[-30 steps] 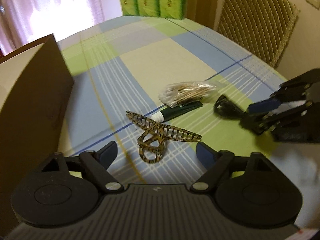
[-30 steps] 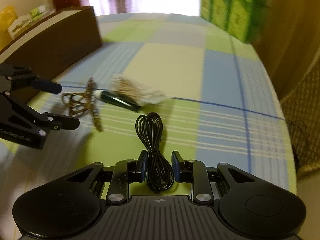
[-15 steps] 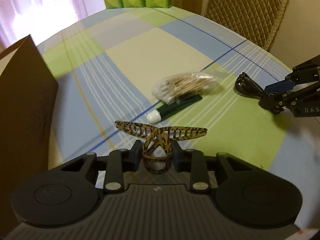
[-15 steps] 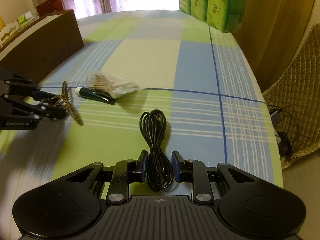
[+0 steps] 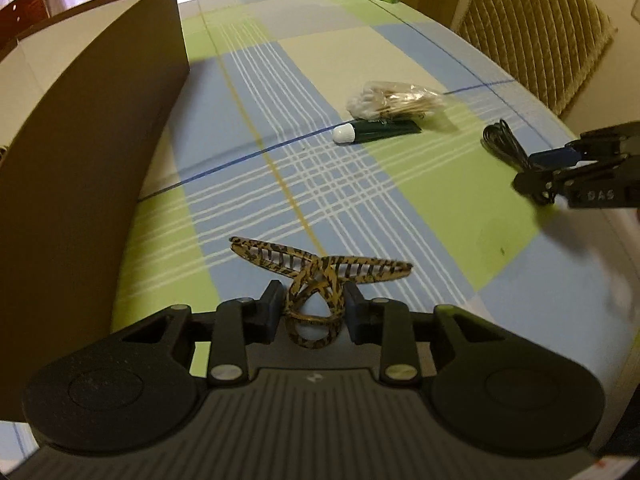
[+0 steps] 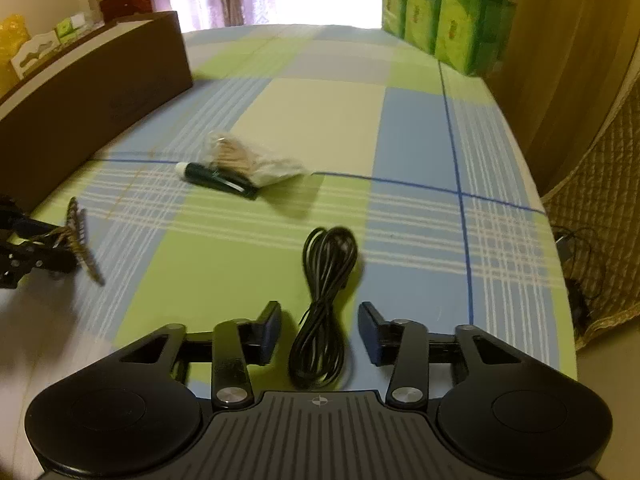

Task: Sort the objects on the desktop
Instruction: 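Lift and carry the hair clip and black cable with both tools over the box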

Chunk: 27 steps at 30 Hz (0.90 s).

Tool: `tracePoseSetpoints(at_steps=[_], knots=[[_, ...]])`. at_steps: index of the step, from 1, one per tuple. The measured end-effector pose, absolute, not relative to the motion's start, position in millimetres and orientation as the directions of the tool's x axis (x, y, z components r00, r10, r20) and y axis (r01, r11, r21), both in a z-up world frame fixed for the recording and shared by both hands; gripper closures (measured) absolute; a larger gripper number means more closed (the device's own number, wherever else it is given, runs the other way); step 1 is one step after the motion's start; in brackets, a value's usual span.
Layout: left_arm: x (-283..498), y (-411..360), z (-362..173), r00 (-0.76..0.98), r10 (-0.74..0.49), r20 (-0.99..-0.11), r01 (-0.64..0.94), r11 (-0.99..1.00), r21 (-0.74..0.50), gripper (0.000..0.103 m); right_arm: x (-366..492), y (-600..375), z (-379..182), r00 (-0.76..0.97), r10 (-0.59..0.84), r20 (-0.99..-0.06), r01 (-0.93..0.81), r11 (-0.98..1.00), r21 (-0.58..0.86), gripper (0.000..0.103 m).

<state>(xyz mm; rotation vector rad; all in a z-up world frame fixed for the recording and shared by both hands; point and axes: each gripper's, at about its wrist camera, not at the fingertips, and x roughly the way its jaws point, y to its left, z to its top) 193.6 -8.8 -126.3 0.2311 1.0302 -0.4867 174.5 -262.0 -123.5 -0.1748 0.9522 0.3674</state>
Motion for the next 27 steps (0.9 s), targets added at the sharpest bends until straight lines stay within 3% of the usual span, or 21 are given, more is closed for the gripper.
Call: tracePoseSetpoints(at_steps=[7, 9, 10, 27], knots=[[196, -18, -129, 0.448, -0.278, -0.85, 0.516, 0.856, -0.008, 0.073, 181, -258, -126, 0.549, 0.212, -0.809, -0.357, 0.934, 0.003, 0.065], [193, -18, -129, 0.446, -0.28, -0.85, 0.523, 0.852, -0.006, 0.078, 179, -256, -125, 0.543, 0.217, -0.811, -0.363, 0.932, 0.007, 0.086], [191, -17, -128, 0.443, -0.28, -0.852, 0.527, 0.85, -0.005, 0.078, 177, -256, -124, 0.537, 0.22, -0.815, -0.367, 0.93, 0.009, 0.09], [149, -5, -93, 0.472, -0.302, -0.828, 0.529, 0.849, -0.008, 0.078, 135, -234, -97, 0.448, 0.35, -0.823, -0.426, 0.892, 0.148, 0.09]])
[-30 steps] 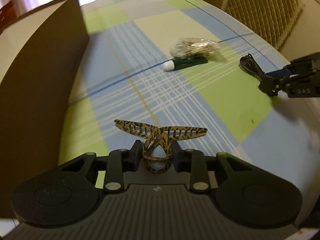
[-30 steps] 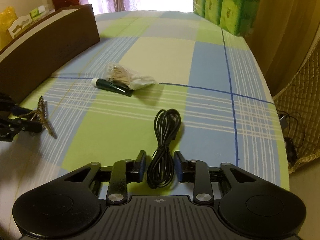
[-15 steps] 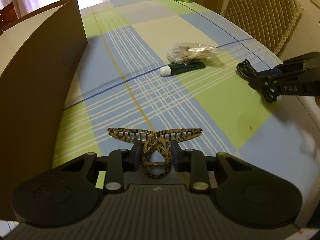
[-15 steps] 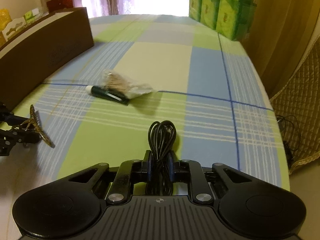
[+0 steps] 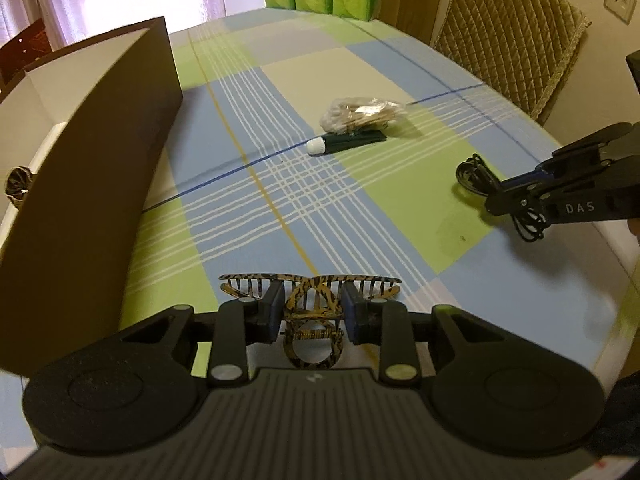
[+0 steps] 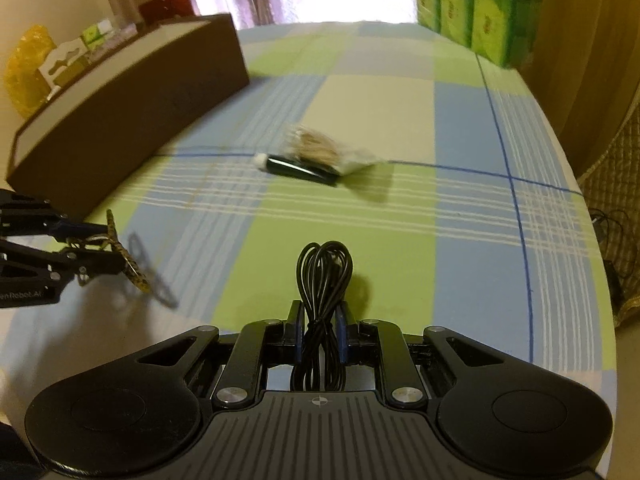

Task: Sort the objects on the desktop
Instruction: 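Lift and carry the hair clip and black cable with both tools over the box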

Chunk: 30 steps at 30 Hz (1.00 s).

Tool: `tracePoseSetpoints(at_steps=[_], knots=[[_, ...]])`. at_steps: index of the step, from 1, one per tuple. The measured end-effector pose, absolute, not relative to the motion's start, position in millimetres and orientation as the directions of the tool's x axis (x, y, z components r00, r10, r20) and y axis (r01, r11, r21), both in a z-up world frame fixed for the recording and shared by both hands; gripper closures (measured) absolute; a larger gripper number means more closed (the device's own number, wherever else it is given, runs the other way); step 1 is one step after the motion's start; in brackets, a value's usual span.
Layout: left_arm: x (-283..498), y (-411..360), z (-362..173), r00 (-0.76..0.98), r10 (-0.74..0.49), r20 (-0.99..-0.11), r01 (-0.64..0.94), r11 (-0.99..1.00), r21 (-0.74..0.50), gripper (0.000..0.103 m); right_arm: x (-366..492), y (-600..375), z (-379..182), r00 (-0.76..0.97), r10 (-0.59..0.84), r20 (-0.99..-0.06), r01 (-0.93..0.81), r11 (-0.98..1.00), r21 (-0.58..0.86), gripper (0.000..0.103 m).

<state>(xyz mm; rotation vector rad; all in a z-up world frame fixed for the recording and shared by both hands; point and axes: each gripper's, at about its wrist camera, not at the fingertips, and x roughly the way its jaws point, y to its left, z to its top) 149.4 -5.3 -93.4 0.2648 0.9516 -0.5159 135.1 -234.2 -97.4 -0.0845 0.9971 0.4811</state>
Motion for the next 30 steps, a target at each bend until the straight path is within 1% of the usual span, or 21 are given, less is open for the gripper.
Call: tracePoseSetpoints(at_steps=[12, 30], knots=[[124, 22, -45, 0.556, -0.322, -0.766, 0.46, 0.887, -0.039, 0.078, 121, -204, -61, 0.409, 0.445, -0.797, -0.513, 0.834, 0.203, 0.09], [91, 87, 20, 0.672, -0.289, -0.682, 0.35, 0.935, -0.052, 0.078, 100, -134, -21, 0.305, 0.594, -0.745, -0.676, 0.685, 0.27, 0.09]])
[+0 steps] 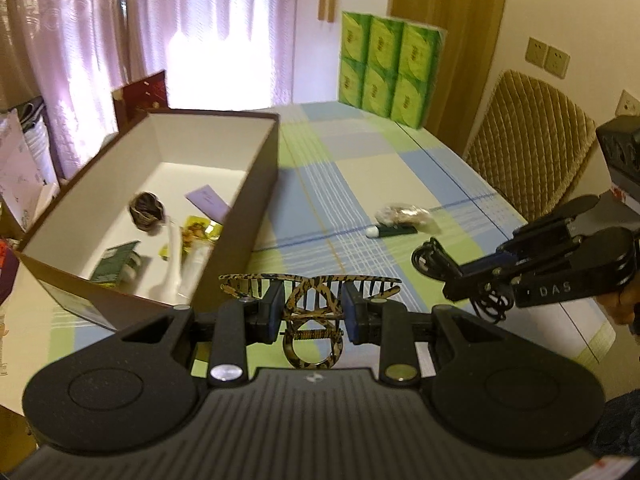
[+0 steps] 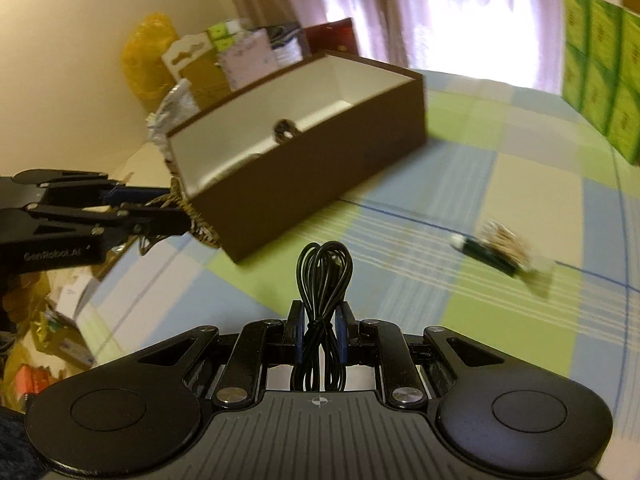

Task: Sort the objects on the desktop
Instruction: 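Lift and carry the hair clip and black cable with both tools over the box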

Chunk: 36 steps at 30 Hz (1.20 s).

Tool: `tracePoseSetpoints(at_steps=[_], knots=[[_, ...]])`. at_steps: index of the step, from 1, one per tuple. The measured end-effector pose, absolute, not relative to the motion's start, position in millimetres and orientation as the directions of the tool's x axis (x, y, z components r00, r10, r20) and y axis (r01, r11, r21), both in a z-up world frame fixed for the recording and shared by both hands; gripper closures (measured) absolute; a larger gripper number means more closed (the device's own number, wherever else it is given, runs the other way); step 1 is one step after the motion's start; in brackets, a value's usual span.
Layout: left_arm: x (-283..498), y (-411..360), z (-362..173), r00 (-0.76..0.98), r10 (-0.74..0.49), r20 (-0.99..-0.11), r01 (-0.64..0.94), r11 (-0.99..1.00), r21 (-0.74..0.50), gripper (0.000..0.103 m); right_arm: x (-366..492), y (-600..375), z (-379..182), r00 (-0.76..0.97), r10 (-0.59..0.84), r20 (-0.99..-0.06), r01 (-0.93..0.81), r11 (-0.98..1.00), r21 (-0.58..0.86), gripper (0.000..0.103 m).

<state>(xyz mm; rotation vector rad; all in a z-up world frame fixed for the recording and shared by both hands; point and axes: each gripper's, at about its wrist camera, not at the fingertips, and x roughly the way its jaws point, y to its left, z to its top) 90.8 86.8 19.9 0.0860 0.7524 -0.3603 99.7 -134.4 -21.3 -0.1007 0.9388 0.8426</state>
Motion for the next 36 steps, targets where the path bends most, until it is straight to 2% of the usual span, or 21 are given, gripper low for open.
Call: tracePoseSetpoints(at_steps=[17, 36], knots=[[125, 163, 41, 0.749, -0.203, -0.63, 0.253, 0.967, -0.011, 0.078, 120, -31, 10, 0.266, 0.69, -0.673, -0.782, 0.563, 0.268, 0.09], [250, 203, 35, 0.748, -0.216, -0.627, 0.31, 0.95, 0.043, 0.078, 229, 48, 16, 0.384, 0.624, -0.681, -0.716, 0.667, 0.207, 0.09]])
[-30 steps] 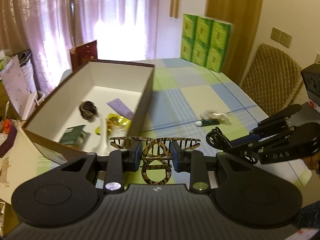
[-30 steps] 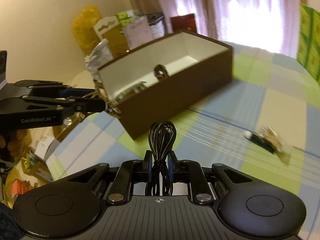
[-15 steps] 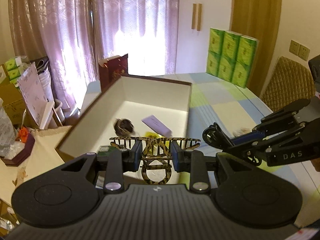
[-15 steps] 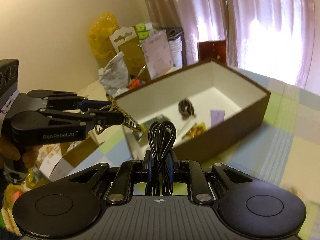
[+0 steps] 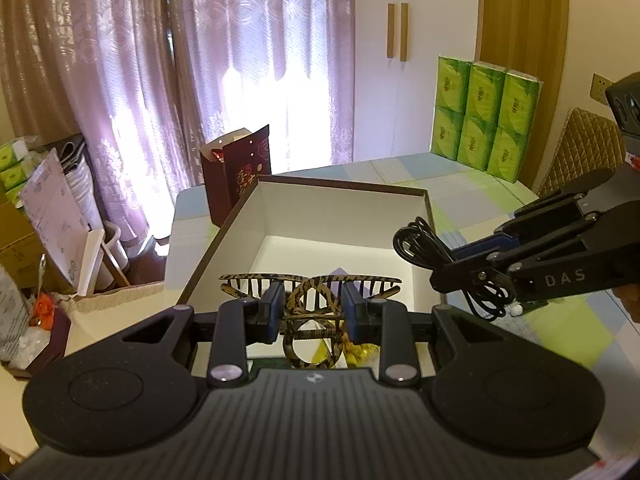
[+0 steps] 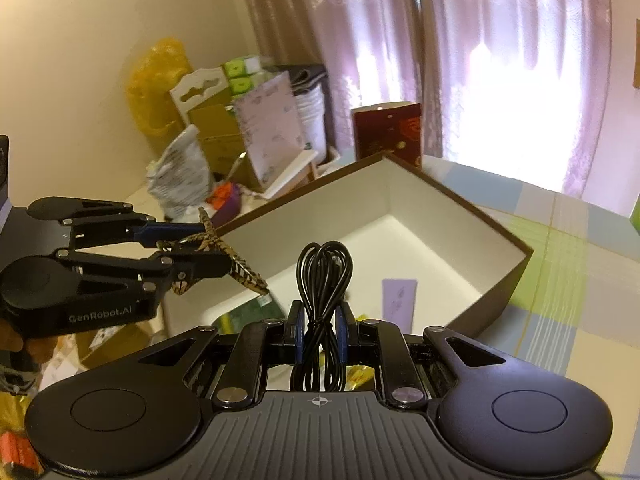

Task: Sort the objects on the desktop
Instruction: 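Lift and carry the hair clip and black cable with both tools over the box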

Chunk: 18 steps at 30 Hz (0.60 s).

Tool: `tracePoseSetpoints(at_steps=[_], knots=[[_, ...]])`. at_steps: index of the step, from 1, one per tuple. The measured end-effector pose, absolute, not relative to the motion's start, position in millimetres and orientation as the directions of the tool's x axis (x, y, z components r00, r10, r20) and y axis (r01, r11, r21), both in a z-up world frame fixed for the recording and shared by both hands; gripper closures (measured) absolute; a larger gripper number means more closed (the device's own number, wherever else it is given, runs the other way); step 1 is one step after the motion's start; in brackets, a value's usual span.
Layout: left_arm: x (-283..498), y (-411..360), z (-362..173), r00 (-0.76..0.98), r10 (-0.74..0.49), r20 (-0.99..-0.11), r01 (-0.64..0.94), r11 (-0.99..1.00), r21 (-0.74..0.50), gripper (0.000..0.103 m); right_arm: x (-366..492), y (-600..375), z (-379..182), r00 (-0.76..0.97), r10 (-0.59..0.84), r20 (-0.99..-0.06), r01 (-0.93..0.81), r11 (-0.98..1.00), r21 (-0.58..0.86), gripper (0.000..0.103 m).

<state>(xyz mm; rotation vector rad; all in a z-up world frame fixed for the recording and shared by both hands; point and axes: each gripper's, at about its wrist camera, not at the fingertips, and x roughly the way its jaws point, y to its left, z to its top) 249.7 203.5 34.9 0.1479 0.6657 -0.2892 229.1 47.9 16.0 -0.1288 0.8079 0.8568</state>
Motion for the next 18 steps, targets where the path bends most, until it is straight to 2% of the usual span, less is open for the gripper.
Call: tracePoseSetpoints(at_steps=[10, 18], knots=[[327, 187, 11, 0.712, -0.239, -0.661, 0.389, 0.917, 0.087, 0.078, 301, 64, 2, 0.415, 0.553, -0.723, -0.681, 0.716, 0.157, 0.09], [377, 178, -21, 0.652, -0.245, -0.717, 0.42, 0.904, 0.073, 0.078, 343, 70, -26, 0.384, 0.485, -0.786, -0.671, 0.731, 0.124, 0.09]])
